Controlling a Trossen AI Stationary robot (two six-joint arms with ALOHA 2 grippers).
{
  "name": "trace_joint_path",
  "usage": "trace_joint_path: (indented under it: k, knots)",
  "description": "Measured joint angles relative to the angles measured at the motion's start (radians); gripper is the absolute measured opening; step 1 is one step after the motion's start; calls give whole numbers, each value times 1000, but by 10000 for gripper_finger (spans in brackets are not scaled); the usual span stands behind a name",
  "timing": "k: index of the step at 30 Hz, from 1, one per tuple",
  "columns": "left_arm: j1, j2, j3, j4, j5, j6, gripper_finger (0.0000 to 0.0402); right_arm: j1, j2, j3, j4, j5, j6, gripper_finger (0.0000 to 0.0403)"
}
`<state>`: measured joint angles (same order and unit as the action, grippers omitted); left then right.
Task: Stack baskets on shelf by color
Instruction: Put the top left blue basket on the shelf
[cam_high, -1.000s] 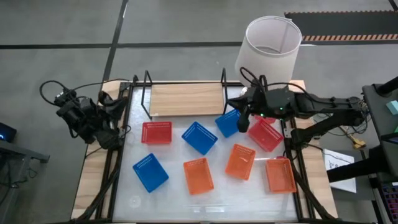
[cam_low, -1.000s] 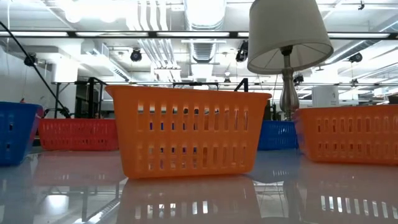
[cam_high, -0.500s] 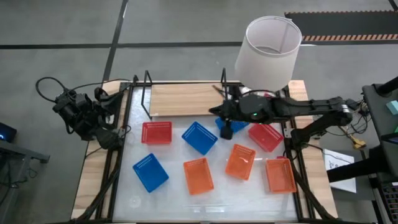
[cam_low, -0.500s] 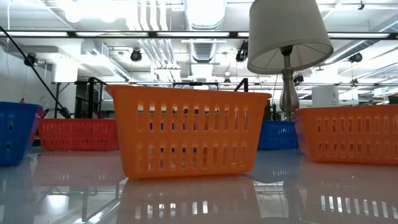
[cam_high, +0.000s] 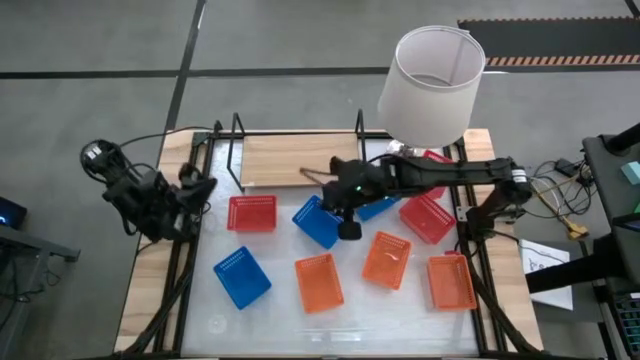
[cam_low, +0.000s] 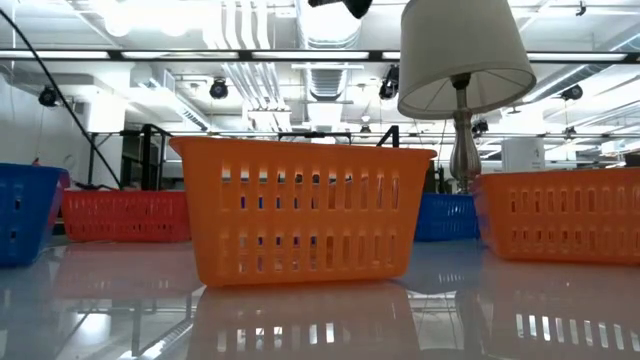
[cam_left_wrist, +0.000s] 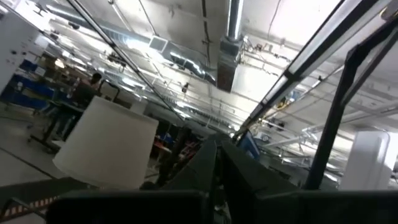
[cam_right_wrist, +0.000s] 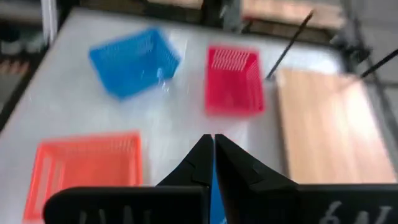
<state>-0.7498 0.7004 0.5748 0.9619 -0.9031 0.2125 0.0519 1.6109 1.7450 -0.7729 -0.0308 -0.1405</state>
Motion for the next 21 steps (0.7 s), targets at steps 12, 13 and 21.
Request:
trace_joint_path:
  k: [12,13,21]
  knots:
    - [-2,79,7,33,0,-51,6,53,151,54,-239,61,-82,98]
    - [-2,79,7,33,0,-50,6,53,165,53,-242,60,-112,112]
    - [-4,52,6,33,0,-51,6,53,287,51,-288,56,-283,185]
